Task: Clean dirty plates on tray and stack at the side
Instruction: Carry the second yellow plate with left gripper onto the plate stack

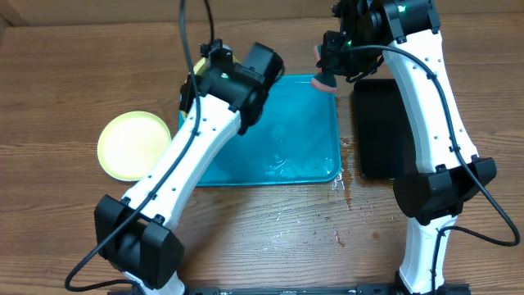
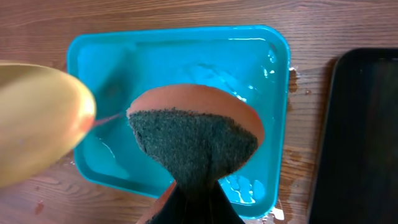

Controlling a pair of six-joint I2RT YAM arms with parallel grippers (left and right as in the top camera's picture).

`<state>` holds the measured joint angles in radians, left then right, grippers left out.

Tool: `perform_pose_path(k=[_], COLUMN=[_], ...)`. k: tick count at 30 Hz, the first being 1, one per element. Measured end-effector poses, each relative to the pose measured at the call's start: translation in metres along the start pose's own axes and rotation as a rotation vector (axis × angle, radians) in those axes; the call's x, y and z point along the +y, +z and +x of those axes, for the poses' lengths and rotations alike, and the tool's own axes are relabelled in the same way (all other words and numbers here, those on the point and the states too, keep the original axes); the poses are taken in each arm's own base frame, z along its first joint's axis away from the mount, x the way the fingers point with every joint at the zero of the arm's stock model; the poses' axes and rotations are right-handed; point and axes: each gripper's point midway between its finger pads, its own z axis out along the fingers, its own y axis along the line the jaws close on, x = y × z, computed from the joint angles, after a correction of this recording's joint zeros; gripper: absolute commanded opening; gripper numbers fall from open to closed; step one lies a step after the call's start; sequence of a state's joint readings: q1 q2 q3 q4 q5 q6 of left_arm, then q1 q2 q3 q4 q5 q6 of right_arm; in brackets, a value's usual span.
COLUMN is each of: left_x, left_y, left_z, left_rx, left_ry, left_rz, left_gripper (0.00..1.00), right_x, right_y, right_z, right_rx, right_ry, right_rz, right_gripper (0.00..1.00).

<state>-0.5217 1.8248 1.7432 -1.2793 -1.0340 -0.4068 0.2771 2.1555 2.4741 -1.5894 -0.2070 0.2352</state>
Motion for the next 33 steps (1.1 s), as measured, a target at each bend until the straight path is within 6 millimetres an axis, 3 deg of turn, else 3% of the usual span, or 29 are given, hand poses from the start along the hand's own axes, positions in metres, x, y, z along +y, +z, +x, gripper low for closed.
perform_pose_path(k=[8,17,20,27,33], left_x=[0.016,0.019,0.008,-0.038,-0.047], left_y=[-0.017,-0.018,-0.015,0.000,0.025], left_z=[-0.015,-0.016,-0.010,0.023,0.043], left_rx=[-0.108,-0.118,-0.082,0.143,0.331], left_ry=[-0.024,-0.038,-0.035,-0.051,-0.093], left_rz=[-0.138,-0.152,-0.086,0.245,0.472], left_gripper=[0.04,0.04,0.04,0.04,0.05], right_x=[-0.001,-0.001,-0.001,-0.002,-0.002], right_y=[0.000,0.000,0.000,0.000,0.000], right_z=[0.000,0.000,0.001,0.005,0.005], right_rx=[-0.001,0.000,0.004,0.019,0.019], right_ry=[0.000,0.000,0.001,0.005,0.005], right_rz=[0.005,0.005,0.007,0.011,0.011], right_gripper=[0.04,0.04,0.04,0.04,0.04])
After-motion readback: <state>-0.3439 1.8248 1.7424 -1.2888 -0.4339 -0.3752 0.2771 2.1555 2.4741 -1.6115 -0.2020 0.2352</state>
